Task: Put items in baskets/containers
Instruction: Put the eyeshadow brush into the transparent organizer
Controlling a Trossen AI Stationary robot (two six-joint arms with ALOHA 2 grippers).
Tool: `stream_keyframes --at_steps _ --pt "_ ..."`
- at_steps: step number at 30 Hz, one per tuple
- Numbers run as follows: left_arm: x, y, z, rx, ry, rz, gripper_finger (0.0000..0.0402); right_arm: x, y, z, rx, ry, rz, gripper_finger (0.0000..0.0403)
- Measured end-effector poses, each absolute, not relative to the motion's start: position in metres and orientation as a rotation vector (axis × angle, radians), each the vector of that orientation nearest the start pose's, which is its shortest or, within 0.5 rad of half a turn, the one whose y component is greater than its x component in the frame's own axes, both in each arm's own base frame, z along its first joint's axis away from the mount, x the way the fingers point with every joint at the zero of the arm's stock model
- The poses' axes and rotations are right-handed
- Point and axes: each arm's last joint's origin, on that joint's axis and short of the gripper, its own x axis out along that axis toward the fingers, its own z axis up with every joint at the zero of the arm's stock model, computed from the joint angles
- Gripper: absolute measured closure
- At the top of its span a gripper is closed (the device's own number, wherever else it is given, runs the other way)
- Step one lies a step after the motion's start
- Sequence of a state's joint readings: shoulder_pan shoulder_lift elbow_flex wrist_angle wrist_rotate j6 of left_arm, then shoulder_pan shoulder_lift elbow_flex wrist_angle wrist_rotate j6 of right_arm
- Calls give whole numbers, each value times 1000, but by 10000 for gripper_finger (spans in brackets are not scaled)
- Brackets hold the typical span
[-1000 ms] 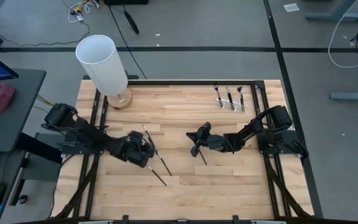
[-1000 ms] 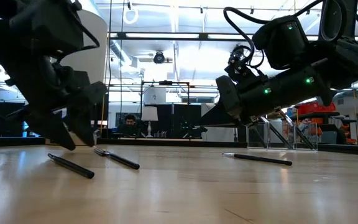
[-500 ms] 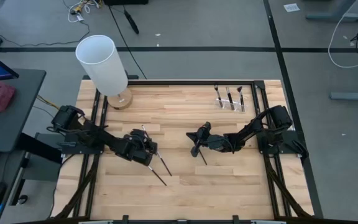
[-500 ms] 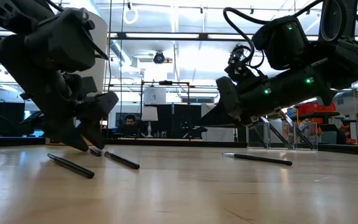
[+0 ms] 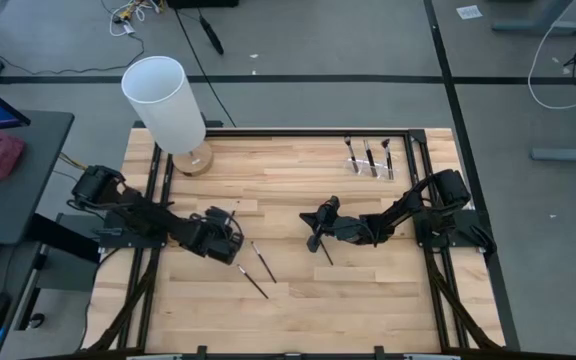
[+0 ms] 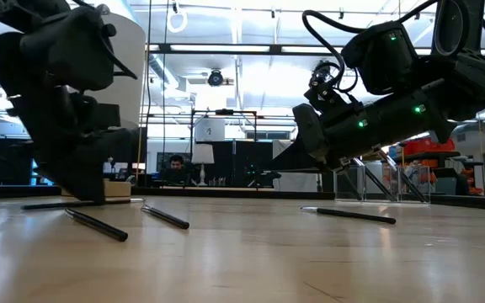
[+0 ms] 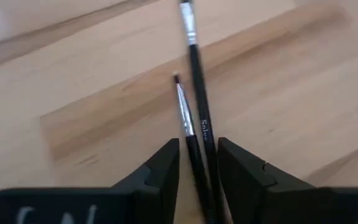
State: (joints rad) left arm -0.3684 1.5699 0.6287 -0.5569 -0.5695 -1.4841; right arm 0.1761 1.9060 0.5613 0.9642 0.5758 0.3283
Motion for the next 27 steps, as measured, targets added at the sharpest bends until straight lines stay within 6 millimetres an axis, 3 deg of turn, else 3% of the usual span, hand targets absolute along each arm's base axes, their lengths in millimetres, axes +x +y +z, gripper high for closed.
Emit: stream_keyframes --at_steps 15,23,27 --pt "207 -64 119 -569 891 995 292 304 38 93 180 287 -448 382" --pt "196 -65 143 -564 857 935 239 304 38 93 183 286 -449 382" --pt "188 -67 146 -530 849 950 211 304 38 93 183 286 -448 382"
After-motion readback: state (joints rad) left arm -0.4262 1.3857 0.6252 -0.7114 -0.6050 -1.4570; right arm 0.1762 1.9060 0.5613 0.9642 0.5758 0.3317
